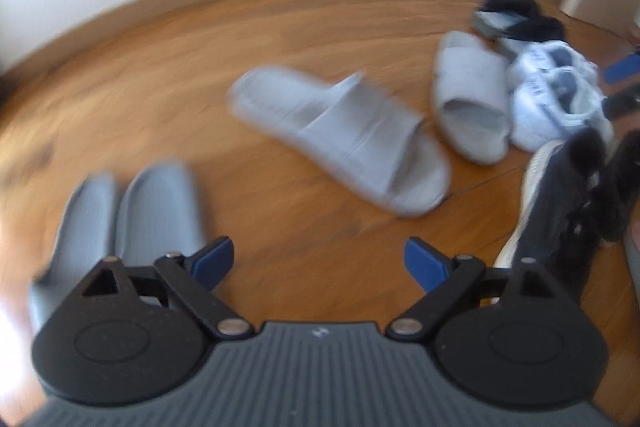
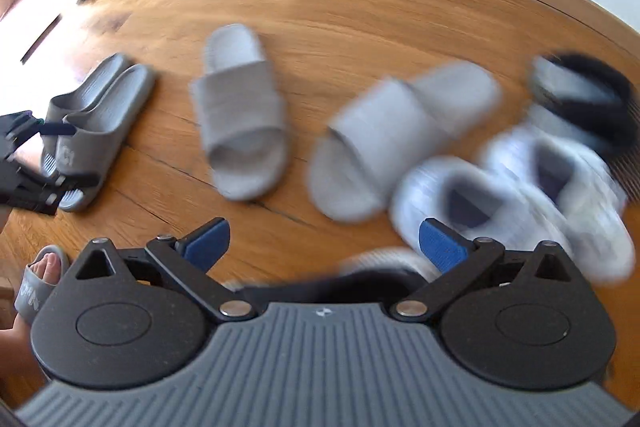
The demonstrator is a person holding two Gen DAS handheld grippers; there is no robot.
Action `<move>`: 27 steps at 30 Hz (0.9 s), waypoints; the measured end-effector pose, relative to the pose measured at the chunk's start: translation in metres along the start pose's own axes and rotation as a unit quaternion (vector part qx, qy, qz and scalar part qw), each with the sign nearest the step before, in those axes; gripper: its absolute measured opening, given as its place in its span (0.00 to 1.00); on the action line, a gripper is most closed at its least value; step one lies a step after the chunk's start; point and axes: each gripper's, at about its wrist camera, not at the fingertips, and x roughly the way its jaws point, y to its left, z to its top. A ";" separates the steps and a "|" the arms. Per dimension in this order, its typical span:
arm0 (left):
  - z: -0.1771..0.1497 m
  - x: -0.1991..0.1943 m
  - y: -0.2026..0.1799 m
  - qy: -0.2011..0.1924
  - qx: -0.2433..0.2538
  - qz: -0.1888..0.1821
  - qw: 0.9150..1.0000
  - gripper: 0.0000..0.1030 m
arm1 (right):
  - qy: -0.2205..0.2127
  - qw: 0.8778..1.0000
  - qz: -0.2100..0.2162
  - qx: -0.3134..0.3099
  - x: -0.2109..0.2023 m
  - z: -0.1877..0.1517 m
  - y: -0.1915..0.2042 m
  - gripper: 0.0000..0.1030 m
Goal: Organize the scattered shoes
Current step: 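Carry the light grey slide with the right gripper and set it down, then grasp a light grey slide strap with the left gripper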
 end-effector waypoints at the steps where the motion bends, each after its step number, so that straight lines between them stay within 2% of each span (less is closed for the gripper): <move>1: 0.017 0.007 -0.010 -0.008 0.029 -0.005 1.000 0.90 | -0.004 1.000 0.002 0.013 -0.001 -0.003 -0.005 1.00; 3: 0.051 0.024 -0.030 -0.027 0.079 -0.011 0.996 0.90 | -0.020 0.997 0.026 0.066 -0.017 -0.014 -0.035 0.99; 5: 0.078 0.041 -0.045 -0.037 0.092 -0.013 0.995 0.90 | -0.039 0.993 0.035 0.105 -0.028 -0.019 -0.059 0.99; 8: 0.121 0.081 -0.063 -0.032 0.056 -0.028 0.998 0.90 | -0.059 0.988 0.032 0.141 -0.033 -0.017 -0.081 0.99; 9: 0.133 0.099 -0.066 -0.022 0.022 -0.039 0.999 0.90 | -0.059 0.986 0.035 0.150 -0.033 -0.018 -0.087 0.99; 13: 0.151 0.149 -0.079 0.019 -0.049 -0.062 0.997 0.90 | -0.044 0.982 0.046 0.177 -0.029 -0.027 -0.107 0.99; 15: 0.153 0.168 -0.092 0.053 -0.034 -0.087 0.994 0.91 | -0.037 0.982 0.043 0.180 -0.029 -0.031 -0.114 0.99; 17: 0.154 0.177 -0.104 0.069 0.004 -0.084 0.994 0.95 | -0.031 0.981 0.036 0.187 -0.030 -0.037 -0.124 0.99; 18: 0.150 0.180 -0.110 0.054 0.029 -0.062 0.996 0.95 | -0.030 0.980 0.036 0.192 -0.030 -0.039 -0.128 1.00; 20: 0.150 0.185 -0.102 0.050 -0.004 -0.064 0.997 0.91 | -0.026 0.978 0.037 0.203 -0.030 -0.043 -0.135 1.00; 21: 0.148 0.185 -0.099 0.045 -0.017 -0.065 0.997 0.86 | -0.024 0.977 0.037 0.209 -0.030 -0.045 -0.138 1.00; 24: 0.145 0.178 -0.102 0.034 -0.016 -0.055 0.998 0.69 | -0.024 0.976 0.039 0.215 -0.031 -0.051 -0.139 0.99; 27: 0.142 0.172 -0.101 0.029 -0.033 -0.045 0.998 0.63 | -0.025 0.976 0.036 0.212 -0.032 -0.054 -0.137 0.99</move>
